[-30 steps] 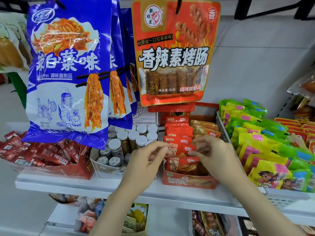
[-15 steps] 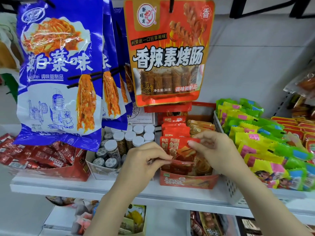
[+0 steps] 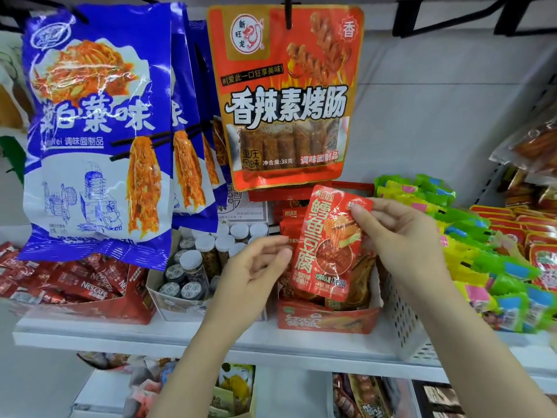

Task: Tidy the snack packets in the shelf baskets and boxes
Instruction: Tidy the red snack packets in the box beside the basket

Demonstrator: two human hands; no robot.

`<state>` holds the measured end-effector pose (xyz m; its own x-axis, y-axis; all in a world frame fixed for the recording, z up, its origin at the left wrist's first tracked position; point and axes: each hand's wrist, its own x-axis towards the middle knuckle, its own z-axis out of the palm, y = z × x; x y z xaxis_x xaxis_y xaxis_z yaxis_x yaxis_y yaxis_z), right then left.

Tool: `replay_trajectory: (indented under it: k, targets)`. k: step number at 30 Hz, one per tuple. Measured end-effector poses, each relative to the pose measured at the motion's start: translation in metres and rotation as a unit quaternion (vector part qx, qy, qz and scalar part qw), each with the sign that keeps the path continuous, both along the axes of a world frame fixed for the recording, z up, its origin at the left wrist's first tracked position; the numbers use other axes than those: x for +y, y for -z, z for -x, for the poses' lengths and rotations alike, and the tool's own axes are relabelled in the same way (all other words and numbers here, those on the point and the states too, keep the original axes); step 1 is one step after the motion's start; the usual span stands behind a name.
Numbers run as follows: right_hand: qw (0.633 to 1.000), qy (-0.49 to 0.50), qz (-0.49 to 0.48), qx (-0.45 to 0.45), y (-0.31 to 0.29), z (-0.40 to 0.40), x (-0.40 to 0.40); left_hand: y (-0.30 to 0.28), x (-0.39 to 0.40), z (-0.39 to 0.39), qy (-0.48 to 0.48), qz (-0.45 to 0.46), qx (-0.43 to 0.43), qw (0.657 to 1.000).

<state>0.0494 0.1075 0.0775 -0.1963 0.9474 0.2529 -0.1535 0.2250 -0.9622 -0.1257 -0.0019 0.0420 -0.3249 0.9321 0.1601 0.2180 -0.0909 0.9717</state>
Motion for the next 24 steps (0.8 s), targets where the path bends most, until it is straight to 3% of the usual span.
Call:
replay_trajectory:
  k: [6, 13, 19, 24]
  targets:
    - [0.997, -0.037, 0.067, -0.001, 0.002, 0.003, -0.001, 0.0, 0.002, -0.007, 0.029, 0.048, -0.15, 0.987]
    - [0.996, -0.043, 0.083, -0.009, 0.002, 0.004, -0.004, -0.003, -0.002, -0.004, 0.027, 0.064, -0.162, 0.984]
    - [0.971, -0.16, 0.159, 0.084, -0.003, 0.005, -0.008, -0.014, -0.002, -0.016, 0.076, 0.078, -0.34, 0.934]
    - [0.95, -0.22, 0.161, 0.15, -0.008, 0.008, -0.008, -0.015, -0.001, -0.023, 0.148, 0.104, -0.348, 0.92]
